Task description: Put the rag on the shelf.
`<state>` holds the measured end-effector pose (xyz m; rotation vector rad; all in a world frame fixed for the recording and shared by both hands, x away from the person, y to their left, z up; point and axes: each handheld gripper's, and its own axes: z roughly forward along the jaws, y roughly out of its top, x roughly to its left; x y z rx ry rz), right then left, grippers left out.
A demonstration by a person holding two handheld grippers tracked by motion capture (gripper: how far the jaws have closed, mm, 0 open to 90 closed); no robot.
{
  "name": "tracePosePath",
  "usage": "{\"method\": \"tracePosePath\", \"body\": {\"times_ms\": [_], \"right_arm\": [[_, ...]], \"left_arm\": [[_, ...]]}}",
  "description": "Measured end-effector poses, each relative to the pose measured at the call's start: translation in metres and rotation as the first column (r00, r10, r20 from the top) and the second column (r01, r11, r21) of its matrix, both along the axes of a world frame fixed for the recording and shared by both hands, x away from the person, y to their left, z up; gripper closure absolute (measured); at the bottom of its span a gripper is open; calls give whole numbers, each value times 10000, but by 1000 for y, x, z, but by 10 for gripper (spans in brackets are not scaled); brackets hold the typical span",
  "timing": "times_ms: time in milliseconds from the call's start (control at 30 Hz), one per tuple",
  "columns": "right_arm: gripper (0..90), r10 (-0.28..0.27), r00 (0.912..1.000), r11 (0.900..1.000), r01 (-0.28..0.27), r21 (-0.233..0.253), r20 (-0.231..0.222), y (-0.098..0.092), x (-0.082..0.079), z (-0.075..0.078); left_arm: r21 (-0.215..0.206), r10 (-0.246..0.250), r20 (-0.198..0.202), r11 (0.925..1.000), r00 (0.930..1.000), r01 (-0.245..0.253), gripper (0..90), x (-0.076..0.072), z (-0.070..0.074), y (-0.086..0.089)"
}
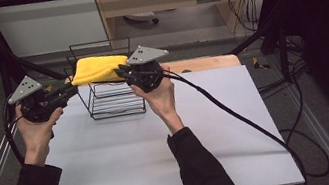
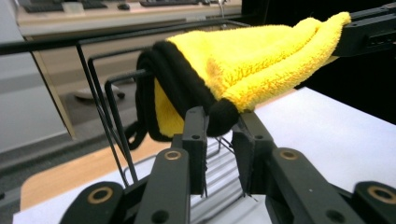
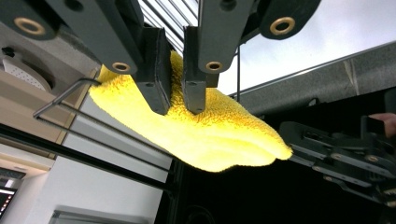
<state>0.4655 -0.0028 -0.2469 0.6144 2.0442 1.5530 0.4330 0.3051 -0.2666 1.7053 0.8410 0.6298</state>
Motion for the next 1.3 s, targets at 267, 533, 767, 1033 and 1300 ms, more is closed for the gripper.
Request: {"method": "tracePosePath", "body": {"times_ms": [267,533,767,1033,1300], "right_arm": [[819,48,10000,9997,-47,-254,30,-1,-2,-9],[814,117,9998,9988,-110,-480,130,-1,-4,-14],[782,148,9999,9970,-153,-759,-70,-2,-3,-20],[618,-6,9973,9988,-29,-488,-731,-10,-2,-23],[451,2,9957,9999,8,119,-921,-10,-6,-22]], "left_arm": [[-162,-57,216,9998,9997,60,637,-5,24,1],[-211,173,-689,9996,9975,-188,631,18,15,-7],[-309,9,-1322,9995,9912,-50,781,27,2,-10],[135,35,-1390,9999,9903,-17,826,25,-2,-15],[610,141,-1296,9981,9915,-62,826,26,-11,-17]]}}
